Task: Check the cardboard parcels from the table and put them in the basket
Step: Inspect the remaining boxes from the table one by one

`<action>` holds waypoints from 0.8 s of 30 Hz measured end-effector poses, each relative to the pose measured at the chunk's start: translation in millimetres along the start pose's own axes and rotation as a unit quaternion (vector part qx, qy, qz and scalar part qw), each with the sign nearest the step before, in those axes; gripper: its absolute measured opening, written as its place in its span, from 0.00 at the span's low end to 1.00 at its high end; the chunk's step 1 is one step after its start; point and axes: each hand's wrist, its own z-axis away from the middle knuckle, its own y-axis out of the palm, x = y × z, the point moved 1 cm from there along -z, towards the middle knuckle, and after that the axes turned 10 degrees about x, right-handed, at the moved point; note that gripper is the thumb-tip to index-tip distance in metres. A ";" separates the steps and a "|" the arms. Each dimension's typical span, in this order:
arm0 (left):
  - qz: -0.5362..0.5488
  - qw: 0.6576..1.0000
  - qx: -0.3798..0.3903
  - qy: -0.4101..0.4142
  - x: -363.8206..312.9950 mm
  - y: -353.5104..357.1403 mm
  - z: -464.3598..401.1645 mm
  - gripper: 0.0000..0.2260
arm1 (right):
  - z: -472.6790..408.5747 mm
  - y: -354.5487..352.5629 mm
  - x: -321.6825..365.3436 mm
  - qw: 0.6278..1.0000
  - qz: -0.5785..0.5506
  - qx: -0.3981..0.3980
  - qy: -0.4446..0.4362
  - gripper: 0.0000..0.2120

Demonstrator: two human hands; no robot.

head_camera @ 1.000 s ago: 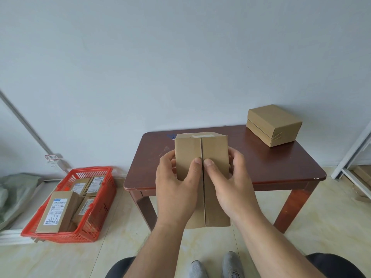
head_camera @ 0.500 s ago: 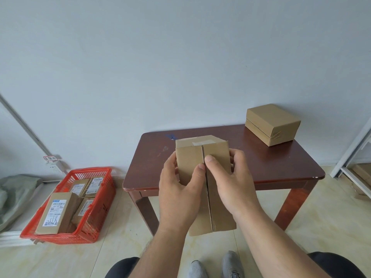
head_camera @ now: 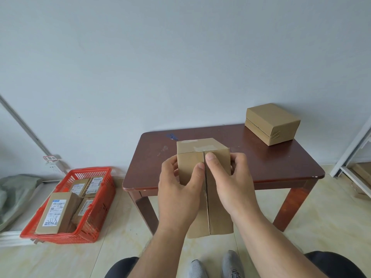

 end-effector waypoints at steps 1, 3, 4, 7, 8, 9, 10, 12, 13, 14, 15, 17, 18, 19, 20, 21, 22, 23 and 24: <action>-0.001 1.000 -0.001 -0.001 -1.3 -1.2 -1.5 0.16 | 1.0 0.1 -0.5 1.000 -0.001 0.003 -0.004 0.17; 0.000 1.000 -0.001 -0.003 -1.7 -4.2 -5.7 0.18 | 2.4 0.8 -2.1 1.000 -0.001 0.013 -0.010 0.17; -0.003 1.000 0.000 -0.001 -0.3 -4.9 -7.6 0.19 | 2.6 0.4 -3.4 1.000 -0.001 0.016 -0.014 0.17; -0.039 0.999 0.018 0.015 6.2 -4.3 -8.9 0.30 | 2.0 -1.7 -4.9 0.999 -0.006 0.026 -0.022 0.17; -0.050 0.998 0.025 0.017 7.4 -3.4 -7.9 0.34 | 1.3 -2.0 -4.4 0.999 -0.010 0.029 -0.021 0.17; -0.053 0.998 0.031 0.016 9.1 -2.6 -6.8 0.36 | 0.8 -2.6 -3.6 0.999 -0.015 0.032 -0.017 0.15; -0.053 0.998 0.036 0.019 10.7 -1.6 -6.3 0.35 | 0.2 -3.0 -2.3 0.999 -0.021 0.034 -0.013 0.14; -0.056 0.997 0.046 0.022 10.9 0.3 -3.8 0.30 | -1.2 -3.8 -1.0 0.999 -0.031 0.038 -0.010 0.10; -0.053 0.997 0.049 0.021 10.1 0.8 -2.4 0.28 | -1.6 -3.8 -0.8 0.999 -0.034 0.038 -0.011 0.10; -0.040 0.998 0.049 0.018 8.0 1.3 -0.9 0.26 | -1.8 -3.5 -0.7 0.999 -0.037 0.037 -0.012 0.10; -0.019 0.999 0.048 0.013 4.6 1.2 0.3 0.23 | -1.9 -3.1 -1.1 0.999 -0.038 0.035 -0.014 0.12; 0.018 0.999 0.048 0.004 -0.6 0.8 1.6 0.23 | -2.1 -2.5 -2.3 0.999 -0.035 0.032 -0.015 0.14; 0.029 0.998 0.051 0.002 -3.2 0.6 2.2 0.24 | -1.8 -2.4 -3.1 0.999 -0.034 0.030 -0.014 0.15; 0.039 0.998 0.054 0.002 -4.3 -0.3 1.5 0.24 | -1.4 -2.3 -3.9 0.999 -0.033 0.031 -0.013 0.16; 0.046 0.997 0.055 0.002 -4.4 -1.0 0.1 0.24 | -0.6 -2.0 -4.0 0.999 -0.032 0.035 -0.013 0.18; 0.053 0.997 0.054 -0.003 -4.2 -1.8 -1.3 0.23 | -0.1 -1.5 -4.4 0.999 -0.029 0.043 -0.014 0.21; 0.055 0.997 0.052 -0.004 -4.0 -2.4 -2.7 0.23 | 0.0 -1.1 -5.2 0.998 -0.026 0.053 -0.016 0.23; 0.054 0.997 0.052 -0.002 -3.9 -3.0 -3.3 0.23 | -0.2 -1.1 -6.2 0.998 -0.024 0.060 -0.017 0.25; 0.048 0.997 0.053 0.002 -3.3 -2.7 -3.5 0.22 | -0.5 -1.2 -6.3 0.998 -0.024 0.063 -0.017 0.27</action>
